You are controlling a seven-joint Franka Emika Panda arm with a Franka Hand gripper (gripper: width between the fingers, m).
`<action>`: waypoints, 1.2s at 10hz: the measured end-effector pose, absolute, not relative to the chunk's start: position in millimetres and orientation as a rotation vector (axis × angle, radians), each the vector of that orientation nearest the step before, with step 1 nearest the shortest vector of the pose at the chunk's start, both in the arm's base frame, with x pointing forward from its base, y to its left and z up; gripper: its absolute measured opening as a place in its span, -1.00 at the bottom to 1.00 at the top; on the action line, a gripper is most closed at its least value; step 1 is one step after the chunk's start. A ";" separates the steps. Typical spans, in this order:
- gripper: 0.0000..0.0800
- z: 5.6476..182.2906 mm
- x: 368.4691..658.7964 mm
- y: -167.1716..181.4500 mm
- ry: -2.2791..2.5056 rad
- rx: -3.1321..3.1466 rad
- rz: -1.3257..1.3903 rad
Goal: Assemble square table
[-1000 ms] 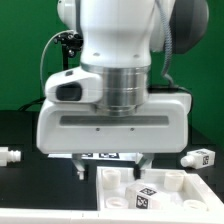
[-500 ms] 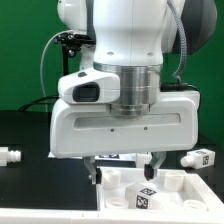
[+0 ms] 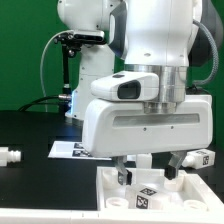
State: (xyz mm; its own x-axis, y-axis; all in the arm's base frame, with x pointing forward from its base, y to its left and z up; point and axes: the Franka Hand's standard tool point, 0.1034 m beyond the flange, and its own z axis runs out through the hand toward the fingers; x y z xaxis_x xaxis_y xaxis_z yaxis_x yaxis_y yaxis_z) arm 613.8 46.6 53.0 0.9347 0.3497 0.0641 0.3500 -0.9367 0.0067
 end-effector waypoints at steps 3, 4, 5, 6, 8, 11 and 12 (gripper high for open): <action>0.62 46.6 614.2 55.4 -0.634 -3.077 -0.122; 0.62 39.1 611.6 63.9 -0.679 -3.065 -0.111; 0.62 36.3 610.4 63.9 -0.678 -3.064 -0.104; 0.62 33.5 609.5 63.5 -0.674 -3.065 -0.106; 0.62 30.6 607.7 64.0 -0.676 -3.064 -0.102; -0.31 30.4 607.6 64.0 -0.676 -3.064 -0.101; -0.31 30.4 607.6 64.0 -0.676 -3.064 -0.101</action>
Offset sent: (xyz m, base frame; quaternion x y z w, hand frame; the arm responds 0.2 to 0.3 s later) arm 0.0107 0.0298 -0.0187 -0.0372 0.0224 -0.1445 0.9886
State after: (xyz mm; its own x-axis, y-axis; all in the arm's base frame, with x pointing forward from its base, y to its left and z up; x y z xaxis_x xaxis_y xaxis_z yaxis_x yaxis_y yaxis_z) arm 607.6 64.0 30.4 0.9053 0.4200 0.0635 0.4202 -0.9074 0.0118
